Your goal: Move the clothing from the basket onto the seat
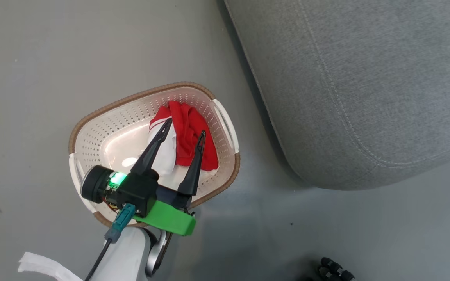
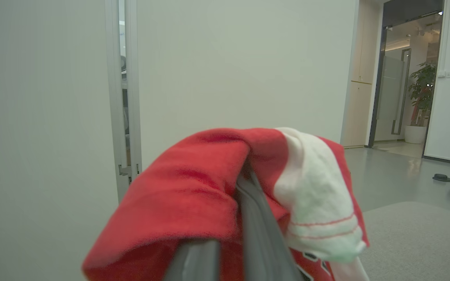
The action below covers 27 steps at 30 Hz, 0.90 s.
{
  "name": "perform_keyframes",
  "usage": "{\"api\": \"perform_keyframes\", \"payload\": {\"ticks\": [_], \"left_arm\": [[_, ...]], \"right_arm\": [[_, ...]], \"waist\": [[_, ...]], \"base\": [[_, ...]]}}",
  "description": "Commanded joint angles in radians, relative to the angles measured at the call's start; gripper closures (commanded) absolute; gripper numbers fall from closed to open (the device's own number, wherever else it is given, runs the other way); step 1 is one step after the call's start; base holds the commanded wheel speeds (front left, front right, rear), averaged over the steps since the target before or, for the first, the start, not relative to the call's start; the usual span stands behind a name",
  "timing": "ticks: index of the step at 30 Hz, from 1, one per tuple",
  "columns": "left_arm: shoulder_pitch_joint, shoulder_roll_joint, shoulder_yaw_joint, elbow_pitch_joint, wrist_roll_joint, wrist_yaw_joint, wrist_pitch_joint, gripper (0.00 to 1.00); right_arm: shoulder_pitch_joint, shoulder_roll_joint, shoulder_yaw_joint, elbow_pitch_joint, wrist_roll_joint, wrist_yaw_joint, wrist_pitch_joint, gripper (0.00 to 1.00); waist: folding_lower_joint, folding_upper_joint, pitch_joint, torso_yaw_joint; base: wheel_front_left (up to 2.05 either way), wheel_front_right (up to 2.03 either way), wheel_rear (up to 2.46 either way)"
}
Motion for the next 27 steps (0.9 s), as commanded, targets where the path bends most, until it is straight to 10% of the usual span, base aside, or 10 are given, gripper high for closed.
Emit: {"api": "perform_keyframes", "payload": {"ticks": [1,25,26,27], "left_arm": [[-0.027,0.003,0.005,0.002,-0.001,-0.002,0.000,0.00],[-0.054,0.001,0.021,-0.015,-0.003,-0.003,0.000,0.00],[-0.051,0.001,0.019,-0.025,-0.005,-0.003,0.000,0.00],[-0.049,0.001,0.018,-0.027,-0.008,-0.003,0.000,0.00]], "right_arm": [[-0.015,-0.005,0.009,0.021,-0.005,0.000,-0.003,1.00],[-0.012,-0.010,0.156,0.473,0.059,0.000,-0.003,1.00],[-0.017,-0.020,0.162,0.488,0.061,0.000,-0.003,0.16],[-0.017,-0.016,0.163,0.497,0.074,0.000,-0.003,0.00]], "waist": [[-0.0003,-0.0001,0.101,0.099],[-0.0003,-0.0001,0.133,0.107],[-0.0003,-0.0001,0.122,0.100],[-0.0003,-0.0001,0.116,0.098]], "base": [[0.00,0.00,0.00],[0.00,0.00,0.00],[0.00,0.00,0.00],[0.00,0.00,0.00]]}}
